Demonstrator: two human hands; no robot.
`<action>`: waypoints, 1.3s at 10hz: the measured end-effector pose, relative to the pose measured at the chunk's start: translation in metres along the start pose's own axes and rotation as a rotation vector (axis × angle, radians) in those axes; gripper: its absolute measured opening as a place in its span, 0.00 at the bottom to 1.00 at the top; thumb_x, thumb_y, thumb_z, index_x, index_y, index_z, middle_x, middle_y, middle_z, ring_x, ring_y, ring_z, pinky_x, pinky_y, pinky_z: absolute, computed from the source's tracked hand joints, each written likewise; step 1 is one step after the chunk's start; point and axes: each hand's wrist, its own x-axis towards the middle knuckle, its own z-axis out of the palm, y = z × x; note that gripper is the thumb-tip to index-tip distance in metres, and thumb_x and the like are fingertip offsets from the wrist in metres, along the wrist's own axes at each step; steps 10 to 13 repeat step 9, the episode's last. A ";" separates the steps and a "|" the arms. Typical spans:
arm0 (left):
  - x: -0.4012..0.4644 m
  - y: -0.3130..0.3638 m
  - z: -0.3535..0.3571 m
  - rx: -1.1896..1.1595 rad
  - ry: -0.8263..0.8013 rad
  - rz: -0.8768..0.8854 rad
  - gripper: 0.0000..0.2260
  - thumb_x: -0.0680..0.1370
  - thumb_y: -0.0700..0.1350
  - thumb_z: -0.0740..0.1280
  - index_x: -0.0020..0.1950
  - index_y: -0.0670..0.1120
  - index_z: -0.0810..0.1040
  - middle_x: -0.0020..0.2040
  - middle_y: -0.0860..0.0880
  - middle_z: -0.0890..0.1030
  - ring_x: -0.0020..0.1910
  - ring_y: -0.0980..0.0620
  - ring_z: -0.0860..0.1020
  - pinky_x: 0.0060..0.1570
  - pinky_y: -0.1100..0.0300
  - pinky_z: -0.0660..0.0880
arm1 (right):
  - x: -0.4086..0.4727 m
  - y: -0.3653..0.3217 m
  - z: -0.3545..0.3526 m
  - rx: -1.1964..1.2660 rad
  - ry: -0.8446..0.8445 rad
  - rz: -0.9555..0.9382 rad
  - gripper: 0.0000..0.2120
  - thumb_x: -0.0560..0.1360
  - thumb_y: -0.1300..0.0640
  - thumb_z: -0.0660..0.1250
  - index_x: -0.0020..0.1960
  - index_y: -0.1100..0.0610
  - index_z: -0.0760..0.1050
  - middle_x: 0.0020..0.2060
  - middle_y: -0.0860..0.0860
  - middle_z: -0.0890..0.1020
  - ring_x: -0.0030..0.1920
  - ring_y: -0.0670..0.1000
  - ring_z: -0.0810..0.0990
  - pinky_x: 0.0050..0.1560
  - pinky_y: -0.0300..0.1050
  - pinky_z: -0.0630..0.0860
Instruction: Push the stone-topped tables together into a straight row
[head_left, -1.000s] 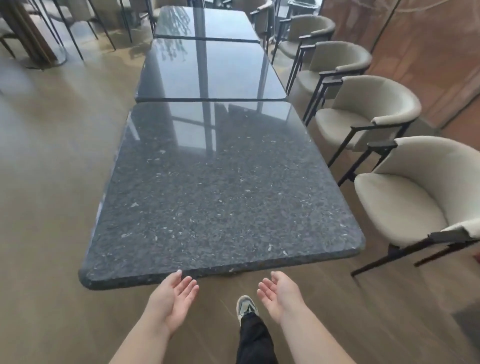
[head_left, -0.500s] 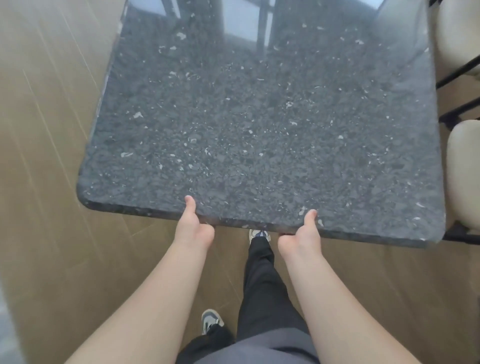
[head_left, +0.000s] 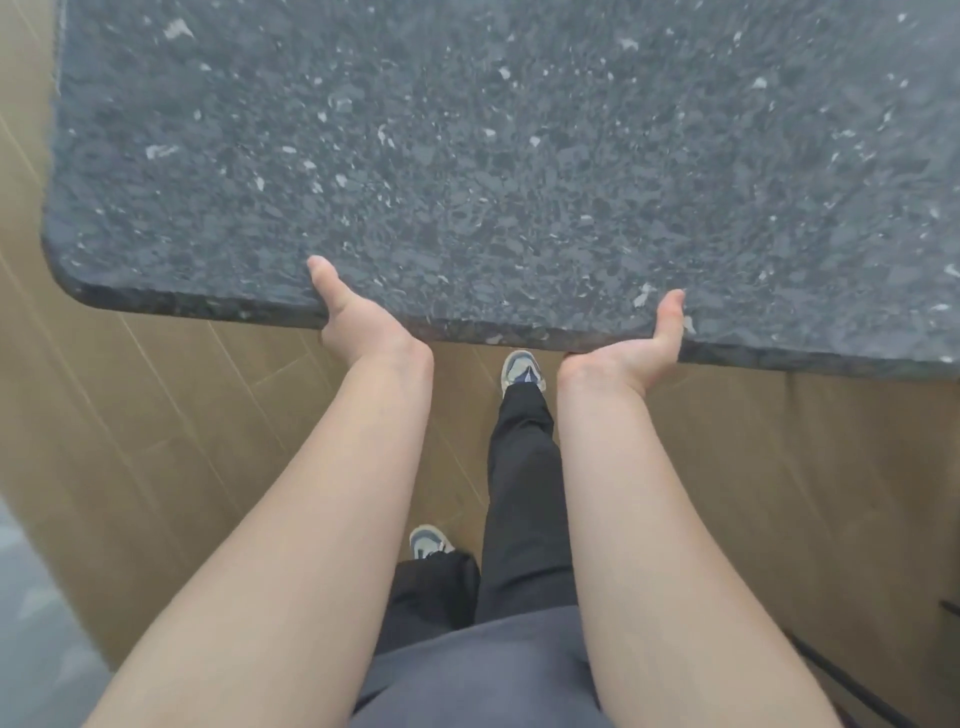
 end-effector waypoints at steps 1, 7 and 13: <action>-0.001 -0.001 0.004 0.007 0.059 0.048 0.18 0.73 0.65 0.72 0.48 0.52 0.74 0.49 0.55 0.83 0.43 0.55 0.85 0.44 0.57 0.81 | 0.001 0.000 0.002 0.046 -0.009 -0.011 0.17 0.67 0.44 0.76 0.51 0.52 0.83 0.43 0.48 0.88 0.44 0.52 0.88 0.41 0.49 0.83; -0.027 0.031 -0.011 0.135 -0.135 -0.207 0.32 0.72 0.71 0.67 0.65 0.49 0.73 0.56 0.52 0.81 0.52 0.47 0.82 0.57 0.46 0.80 | -0.020 -0.025 -0.005 -0.050 -0.112 0.053 0.05 0.71 0.45 0.74 0.43 0.44 0.86 0.43 0.47 0.88 0.42 0.52 0.88 0.43 0.51 0.83; -0.067 0.082 -0.071 0.082 -0.465 -0.397 0.22 0.83 0.43 0.59 0.77 0.41 0.63 0.76 0.40 0.68 0.72 0.40 0.71 0.70 0.45 0.69 | -0.071 -0.084 -0.032 -0.228 -0.227 0.320 0.28 0.81 0.58 0.62 0.78 0.62 0.58 0.78 0.62 0.61 0.76 0.63 0.63 0.75 0.62 0.62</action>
